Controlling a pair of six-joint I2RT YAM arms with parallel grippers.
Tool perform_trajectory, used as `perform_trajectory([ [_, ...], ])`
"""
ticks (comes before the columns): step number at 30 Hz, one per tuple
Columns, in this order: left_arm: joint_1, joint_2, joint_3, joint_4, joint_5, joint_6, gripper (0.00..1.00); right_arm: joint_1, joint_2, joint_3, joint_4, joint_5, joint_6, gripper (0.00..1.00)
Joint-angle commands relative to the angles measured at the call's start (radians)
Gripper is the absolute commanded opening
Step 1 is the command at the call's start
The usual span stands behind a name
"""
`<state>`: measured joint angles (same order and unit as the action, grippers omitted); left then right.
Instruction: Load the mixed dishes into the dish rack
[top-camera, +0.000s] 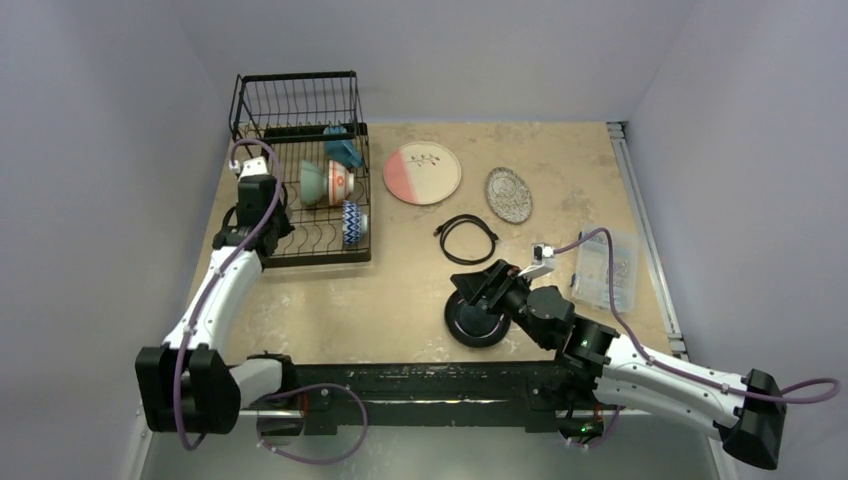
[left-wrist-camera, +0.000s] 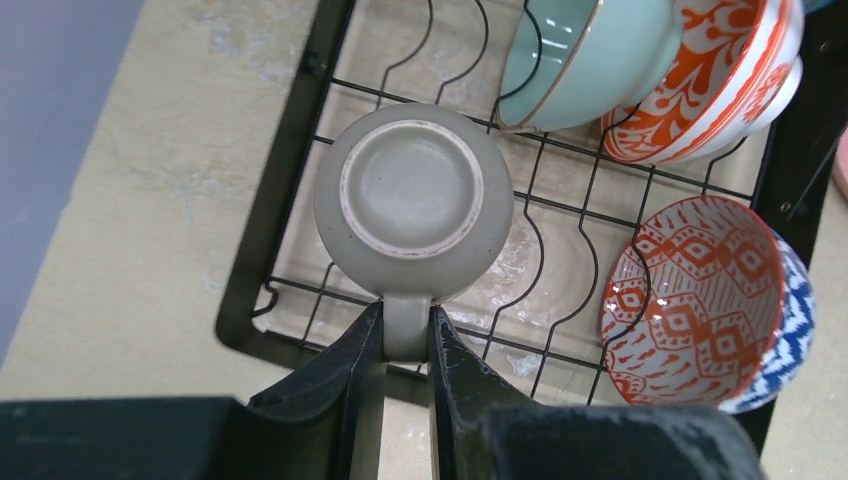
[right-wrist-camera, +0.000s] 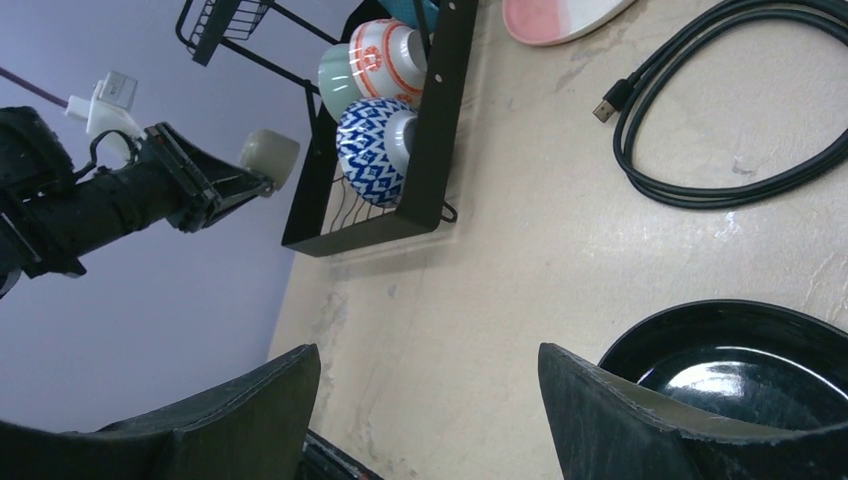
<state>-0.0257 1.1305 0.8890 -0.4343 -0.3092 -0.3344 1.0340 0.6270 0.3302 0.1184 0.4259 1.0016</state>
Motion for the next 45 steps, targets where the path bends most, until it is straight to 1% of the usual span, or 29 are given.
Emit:
perform_trajectory([
  [1, 0.011, 0.107, 0.005, 0.142, 0.054, 0.012, 0.0, 0.003, 0.026, -0.004, 0.023, 0.027, -0.006, 0.8],
  [4, 0.017, 0.146, 0.005, 0.149, 0.053, 0.037, 0.0, 0.002, 0.03, -0.003, 0.028, 0.027, -0.009, 0.8],
  [8, 0.017, 0.181, -0.008, 0.173, 0.014, 0.046, 0.0, 0.0, 0.025, -0.006, 0.031, 0.034, -0.011, 0.8],
  [16, 0.02, 0.32, 0.066, 0.164, -0.032, 0.031, 0.0, -0.005, 0.031, -0.013, 0.036, 0.031, -0.009, 0.8],
  [19, 0.019, 0.337, 0.056, 0.205, -0.056, 0.036, 0.0, -0.005, 0.024, -0.008, 0.019, 0.036, -0.007, 0.8],
  [25, 0.02, 0.366, 0.059, 0.244, -0.053, 0.048, 0.0, -0.008, 0.018, -0.013, 0.026, 0.053, -0.01, 0.8],
  [31, 0.023, 0.402, 0.073, 0.27, -0.055, 0.052, 0.0, -0.011, 0.065, 0.002, 0.042, 0.041, -0.017, 0.8],
  [34, 0.026, 0.414, 0.075, 0.291, -0.033, 0.061, 0.0, -0.012, 0.08, 0.006, 0.046, 0.036, -0.015, 0.8],
  [36, 0.058, 0.422, 0.082, 0.284, -0.019, 0.056, 0.0, -0.012, 0.082, 0.009, 0.046, 0.036, -0.016, 0.8],
  [45, 0.066, 0.451, 0.103, 0.245, -0.008, 0.027, 0.0, -0.014, 0.08, 0.012, 0.045, 0.03, -0.013, 0.8],
])
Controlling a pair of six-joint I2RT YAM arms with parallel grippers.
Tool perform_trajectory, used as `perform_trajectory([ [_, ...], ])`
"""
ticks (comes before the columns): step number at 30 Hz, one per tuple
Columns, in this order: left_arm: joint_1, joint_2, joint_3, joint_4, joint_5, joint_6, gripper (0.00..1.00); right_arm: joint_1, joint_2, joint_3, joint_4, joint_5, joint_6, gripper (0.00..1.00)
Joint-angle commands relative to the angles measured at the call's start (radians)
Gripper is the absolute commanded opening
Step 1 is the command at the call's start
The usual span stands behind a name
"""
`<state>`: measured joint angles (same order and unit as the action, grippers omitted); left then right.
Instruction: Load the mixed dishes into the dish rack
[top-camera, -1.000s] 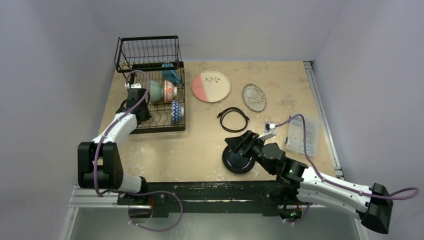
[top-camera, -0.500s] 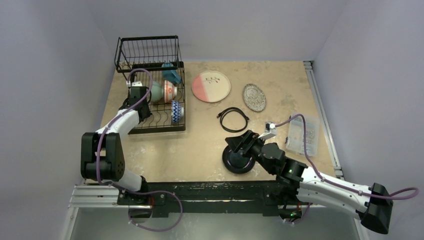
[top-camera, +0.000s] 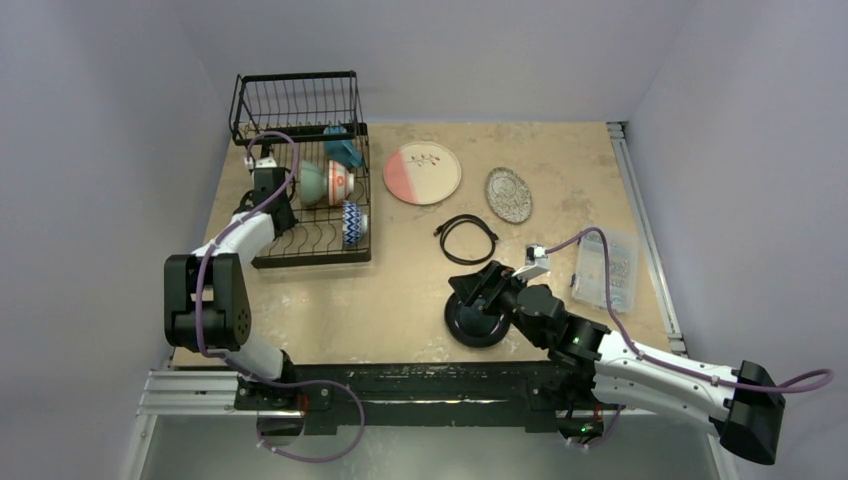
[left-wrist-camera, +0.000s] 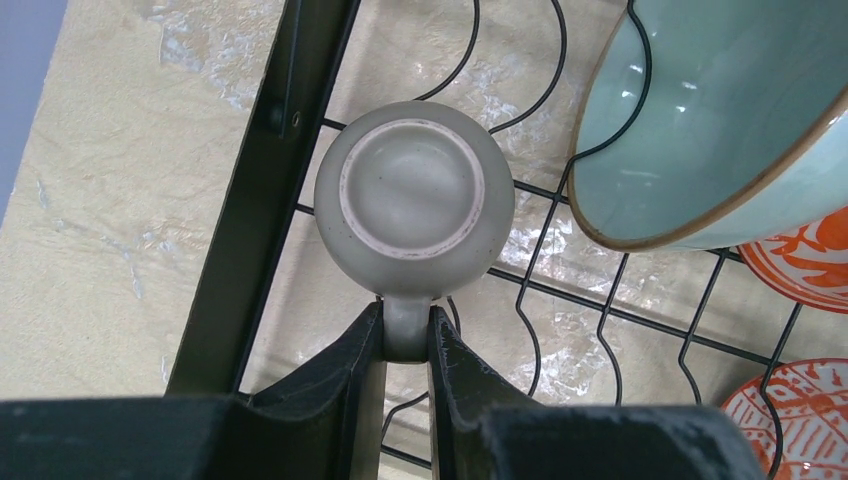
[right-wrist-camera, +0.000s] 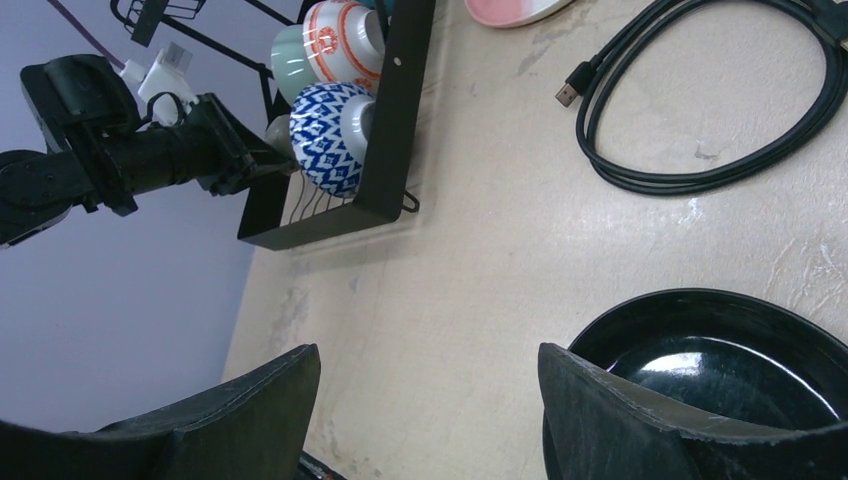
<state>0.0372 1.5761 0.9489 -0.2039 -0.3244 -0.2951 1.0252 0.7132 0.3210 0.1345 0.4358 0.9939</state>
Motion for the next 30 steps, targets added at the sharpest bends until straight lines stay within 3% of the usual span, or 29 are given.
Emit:
perform_trajectory([
  [1, 0.003, 0.007, 0.043, 0.015, 0.012, -0.015, 0.03, -0.005, -0.009, 0.02, 0.026, 0.021, -0.003, 0.8],
  [7, -0.002, 0.002, 0.044, -0.004, 0.01, -0.024, 0.22, -0.005, -0.034, 0.009, 0.009, 0.023, 0.009, 0.8],
  [12, -0.048, -0.019, 0.038, -0.032, -0.071, -0.018, 0.44, -0.005, -0.048, -0.003, 0.004, 0.021, 0.022, 0.8],
  [18, -0.07, -0.096, 0.043, -0.094, -0.13, -0.063, 0.56, -0.006, -0.036, 0.016, -0.022, 0.022, 0.01, 0.8],
  [19, -0.07, -0.12, 0.041, -0.118, -0.131, -0.084, 0.61, -0.005, -0.033, 0.016, -0.026, 0.025, 0.009, 0.8],
  [21, -0.07, -0.173, 0.029, -0.158, -0.131, -0.144, 0.82, -0.005, -0.032, 0.02, -0.041, 0.036, 0.012, 0.8],
  [22, -0.07, -0.205, 0.017, -0.172, -0.126, -0.177, 0.88, -0.006, -0.031, 0.023, -0.05, 0.04, 0.013, 0.8],
  [26, -0.072, -0.361, -0.044, -0.175, -0.081, -0.267, 0.93, -0.007, -0.012, 0.027, -0.063, 0.065, 0.019, 0.8],
  [30, -0.108, -0.496, -0.097, -0.129, -0.076, -0.271, 0.92, -0.007, 0.047, 0.087, -0.2, 0.118, 0.032, 0.79],
])
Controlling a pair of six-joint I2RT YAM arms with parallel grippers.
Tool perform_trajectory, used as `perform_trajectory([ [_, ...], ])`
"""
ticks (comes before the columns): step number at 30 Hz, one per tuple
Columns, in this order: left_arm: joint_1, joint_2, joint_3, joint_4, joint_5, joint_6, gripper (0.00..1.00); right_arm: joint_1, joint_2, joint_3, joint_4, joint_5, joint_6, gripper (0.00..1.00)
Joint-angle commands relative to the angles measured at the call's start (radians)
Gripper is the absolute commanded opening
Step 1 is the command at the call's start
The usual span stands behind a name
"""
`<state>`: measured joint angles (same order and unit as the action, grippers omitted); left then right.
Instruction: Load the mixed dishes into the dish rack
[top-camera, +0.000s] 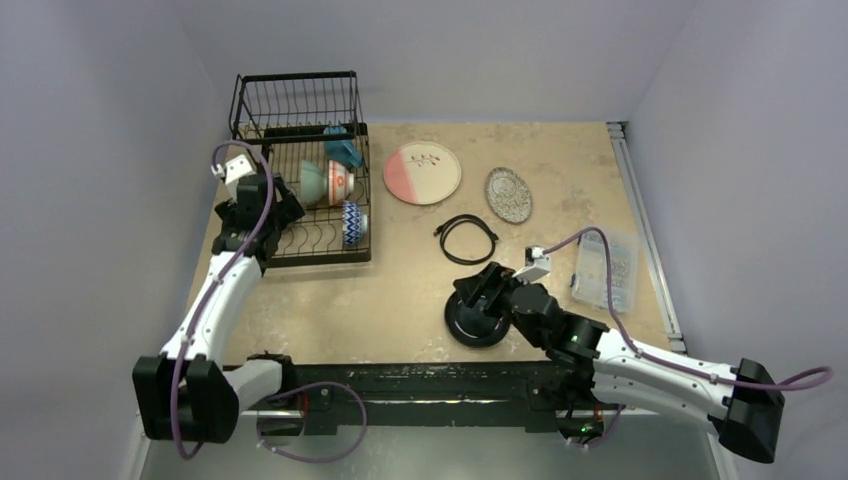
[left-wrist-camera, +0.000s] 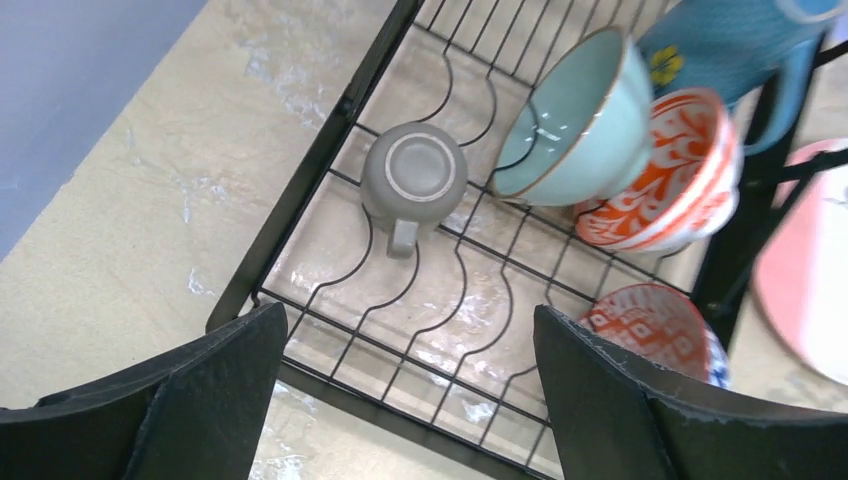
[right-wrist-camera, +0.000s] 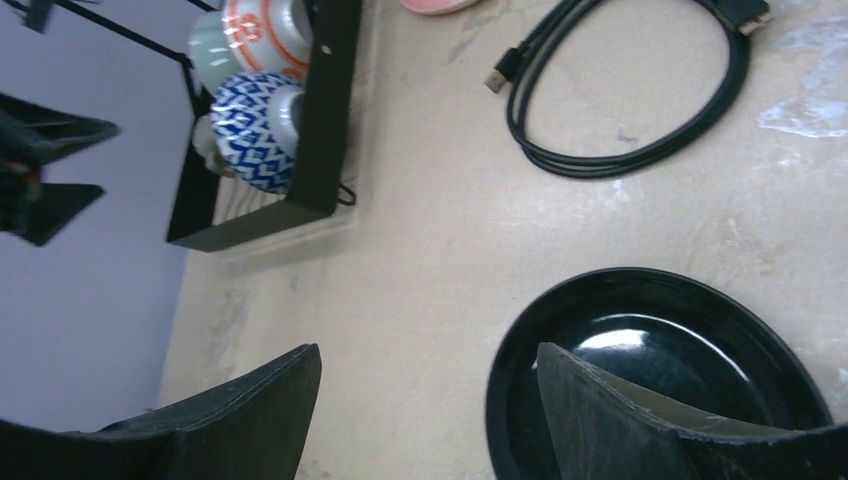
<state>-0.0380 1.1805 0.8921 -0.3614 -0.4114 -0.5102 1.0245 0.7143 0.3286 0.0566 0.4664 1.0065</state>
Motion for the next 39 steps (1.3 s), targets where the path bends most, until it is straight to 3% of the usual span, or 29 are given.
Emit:
perform_trajectory([
  [1, -0.052, -0.12, -0.037, 0.03, 0.002, -0.037, 0.91, -0.006, 0.067, 0.103, -0.175, 0.115, 0.022, 0.79],
  [7, -0.139, -0.155, 0.06, -0.036, 0.045, 0.078, 0.85, -0.008, 0.18, 0.228, -0.638, 0.315, 0.226, 0.78],
  [10, -0.162, -0.179, 0.082, -0.048, 0.07, 0.1, 0.84, -0.01, 0.194, 0.208, -0.714, 0.319, 0.316, 0.76],
  [13, -0.173, -0.217, 0.076, -0.021, 0.129, 0.111, 0.82, -0.017, 0.219, 0.159, -0.703, 0.286, 0.365, 0.74],
  [18, -0.224, -0.272, 0.067, 0.011, 0.133, 0.172, 0.81, -0.029, 0.272, 0.113, -0.667, 0.265, 0.431, 0.58],
  [21, -0.271, -0.299, 0.061, 0.012, 0.074, 0.215, 0.81, -0.045, 0.279, 0.101, -0.638, 0.261, 0.431, 0.56],
  [27, -0.317, -0.346, 0.044, 0.032, 0.013, 0.255, 0.8, -0.082, 0.301, 0.082, -0.555, 0.208, 0.384, 0.41],
  [35, -0.324, -0.344, 0.048, 0.028, 0.014, 0.244, 0.78, -0.089, 0.358, 0.03, -0.337, 0.096, 0.334, 0.41],
  [37, -0.323, -0.337, 0.052, 0.021, 0.013, 0.242, 0.78, -0.089, 0.378, 0.013, -0.256, 0.077, 0.306, 0.32],
  [39, -0.324, -0.334, 0.055, 0.015, 0.01, 0.238, 0.77, -0.089, 0.407, 0.006, -0.191, 0.072, 0.277, 0.14],
])
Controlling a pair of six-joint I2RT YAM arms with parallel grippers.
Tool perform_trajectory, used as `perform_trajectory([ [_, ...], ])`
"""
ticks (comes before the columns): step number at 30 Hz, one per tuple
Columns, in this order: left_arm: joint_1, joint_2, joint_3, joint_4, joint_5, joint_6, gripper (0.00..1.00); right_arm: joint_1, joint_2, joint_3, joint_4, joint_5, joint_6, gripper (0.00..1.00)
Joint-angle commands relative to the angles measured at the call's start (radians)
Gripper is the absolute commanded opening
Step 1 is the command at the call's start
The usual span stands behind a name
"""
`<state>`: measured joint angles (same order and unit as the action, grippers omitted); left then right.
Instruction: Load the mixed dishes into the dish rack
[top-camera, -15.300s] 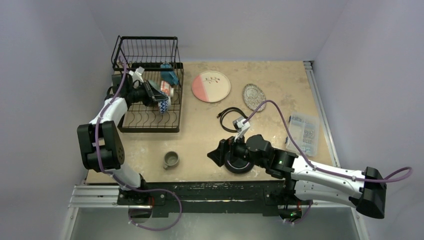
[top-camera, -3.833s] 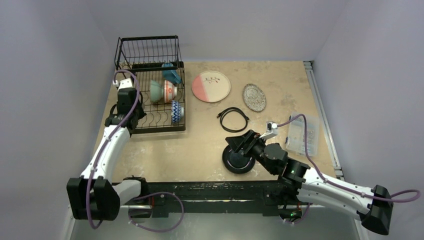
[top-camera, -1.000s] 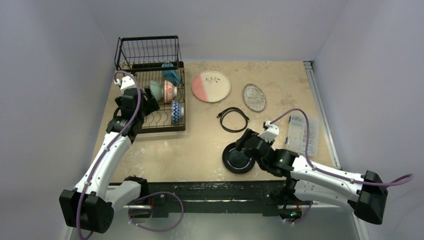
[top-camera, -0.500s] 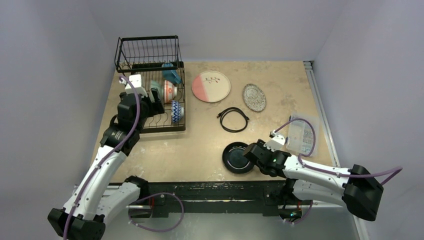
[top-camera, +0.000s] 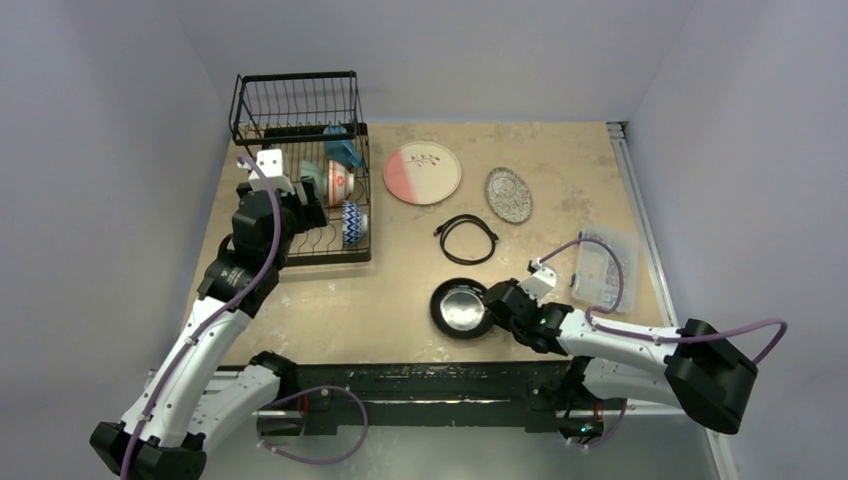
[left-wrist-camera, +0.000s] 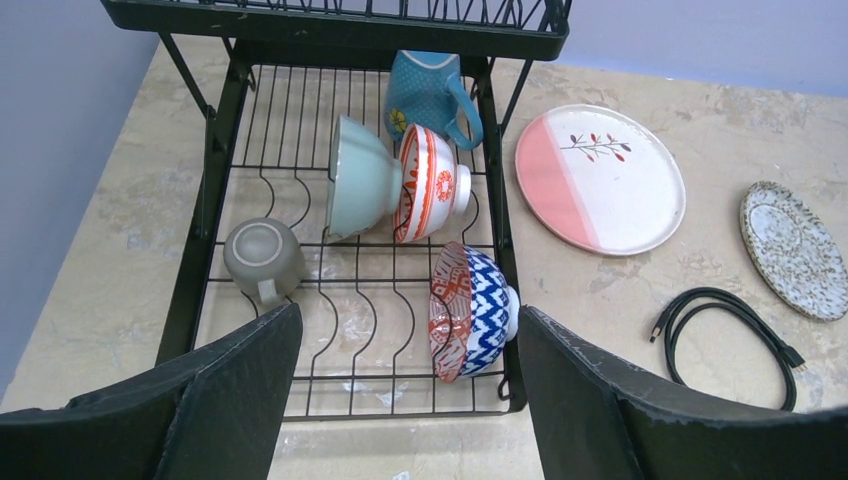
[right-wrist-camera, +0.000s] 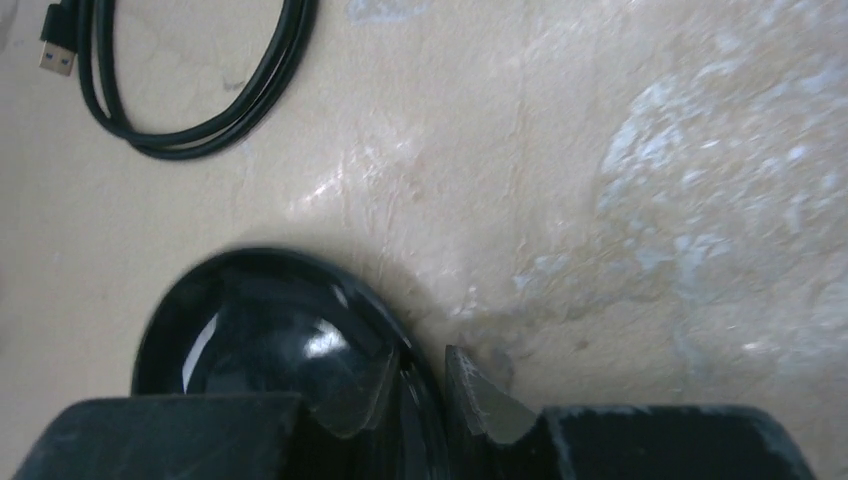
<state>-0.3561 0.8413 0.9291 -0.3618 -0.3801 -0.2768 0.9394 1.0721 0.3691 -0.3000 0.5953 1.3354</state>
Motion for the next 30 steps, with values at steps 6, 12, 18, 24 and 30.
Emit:
perform_trajectory([
  [6, -0.007, 0.029, 0.019, 0.039, 0.076, 0.009, 0.77, -0.004, 0.134, 0.059, 0.209, -0.043, -0.144, 0.0],
  [12, -0.017, 0.077, 0.029, 0.083, 0.287, 0.039, 0.75, -0.003, 0.115, 0.1, 0.235, -0.06, -0.196, 0.0],
  [18, -0.06, 0.154, 0.03, 0.175, 0.635, 0.094, 0.73, -0.004, 0.057, 0.103, 0.22, -0.069, -0.209, 0.0],
  [24, -0.246, 0.216, 0.066, 0.11, 0.839, 0.258, 0.71, -0.004, -0.017, 0.1, 0.201, -0.062, -0.215, 0.0],
  [30, -0.563, 0.196, 0.023, -0.015, 0.441, 0.596, 0.71, -0.005, -0.06, 0.085, 0.207, -0.06, -0.209, 0.0],
])
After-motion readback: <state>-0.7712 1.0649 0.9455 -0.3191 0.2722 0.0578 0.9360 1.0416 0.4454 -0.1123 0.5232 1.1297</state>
